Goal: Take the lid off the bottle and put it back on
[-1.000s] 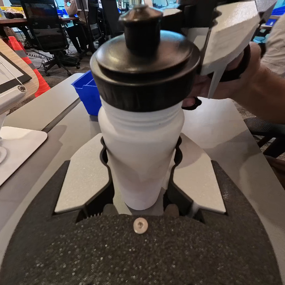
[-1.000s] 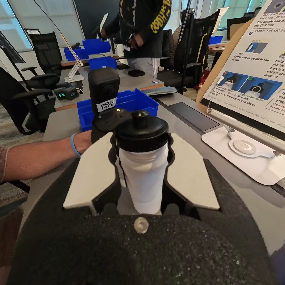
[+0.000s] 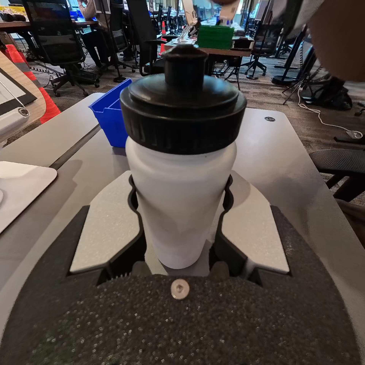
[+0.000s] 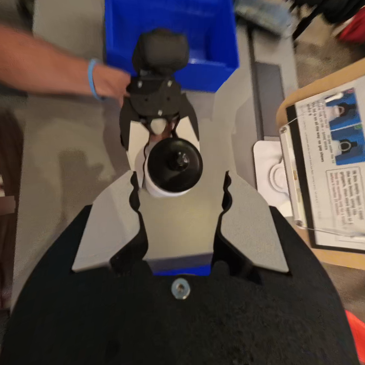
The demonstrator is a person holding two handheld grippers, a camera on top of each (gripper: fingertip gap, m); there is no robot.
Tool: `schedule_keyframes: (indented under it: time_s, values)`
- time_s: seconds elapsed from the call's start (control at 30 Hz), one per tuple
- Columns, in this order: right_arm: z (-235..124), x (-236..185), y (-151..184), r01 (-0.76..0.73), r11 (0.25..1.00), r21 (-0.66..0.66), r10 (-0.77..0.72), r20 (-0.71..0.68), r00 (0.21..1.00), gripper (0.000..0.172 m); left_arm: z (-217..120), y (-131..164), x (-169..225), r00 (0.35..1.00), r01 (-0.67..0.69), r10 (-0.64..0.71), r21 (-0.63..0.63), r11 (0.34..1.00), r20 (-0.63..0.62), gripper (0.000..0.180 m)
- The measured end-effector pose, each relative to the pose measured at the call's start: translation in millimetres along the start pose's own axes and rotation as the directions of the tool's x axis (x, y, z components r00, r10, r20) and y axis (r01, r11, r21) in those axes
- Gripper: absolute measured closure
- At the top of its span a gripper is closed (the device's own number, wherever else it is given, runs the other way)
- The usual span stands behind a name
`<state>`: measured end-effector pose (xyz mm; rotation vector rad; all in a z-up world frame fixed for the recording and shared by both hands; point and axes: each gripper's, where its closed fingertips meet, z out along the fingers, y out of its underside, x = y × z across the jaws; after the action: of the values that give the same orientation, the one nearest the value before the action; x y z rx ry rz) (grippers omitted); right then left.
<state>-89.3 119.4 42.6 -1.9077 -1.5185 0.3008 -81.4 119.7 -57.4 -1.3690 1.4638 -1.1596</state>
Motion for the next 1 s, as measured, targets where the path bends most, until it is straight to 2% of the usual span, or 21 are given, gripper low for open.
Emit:
schedule_keyframes:
  time_s: [0.1,0.17,0.27,0.33,0.53,0.7,0.77,0.87,1.0]
  values:
    - [6.1,-5.5,6.3,0.242,0.944,-0.222,-0.223,0.108,0.969,0.079,0.0,0.3,0.5,1.000,0.000,0.000,0.000,1.000,-0.003,0.095]
    - [10.6,-6.5,9.8,0.391,0.872,-0.294,-0.349,0.187,0.919,0.082,0.0,0.6,1.7,1.000,-0.003,0.003,-0.002,1.000,-0.009,0.095]
    - [12.2,-8.6,11.6,0.533,0.787,-0.310,-0.442,0.319,0.838,0.090,0.1,0.8,3.3,1.000,-0.007,0.007,-0.003,1.000,-0.017,0.095]
    - [13.7,-7.7,12.4,0.583,0.757,-0.295,-0.464,0.386,0.798,0.091,0.0,0.9,3.6,1.000,-0.008,0.008,-0.002,1.000,-0.021,0.096]
    - [25.8,-6.7,8.8,0.632,0.731,-0.258,-0.464,0.492,0.737,0.098,-0.1,1.0,5.5,0.999,-0.012,0.012,0.000,1.000,-0.033,0.096]
    - [35.3,-9.8,11.1,0.647,0.717,-0.259,-0.454,0.530,0.716,0.098,-0.2,1.1,5.3,0.999,-0.011,0.011,0.000,1.000,-0.034,0.096]
    - [36.6,-13.4,14.6,0.637,0.726,-0.259,-0.428,0.554,0.714,0.103,-0.1,1.1,5.2,0.999,-0.010,0.010,0.000,1.000,-0.034,0.096]
    - [38.2,-14.0,16.2,0.606,0.746,-0.276,-0.392,0.554,0.734,0.103,-0.1,1.3,5.1,0.999,-0.009,0.009,-0.001,1.000,-0.034,0.096]
    - [38.3,-13.3,16.5,0.502,0.782,-0.371,-0.279,0.512,0.812,0.103,-0.4,1.2,4.3,0.999,-0.004,0.004,0.000,1.000,-0.034,0.096]
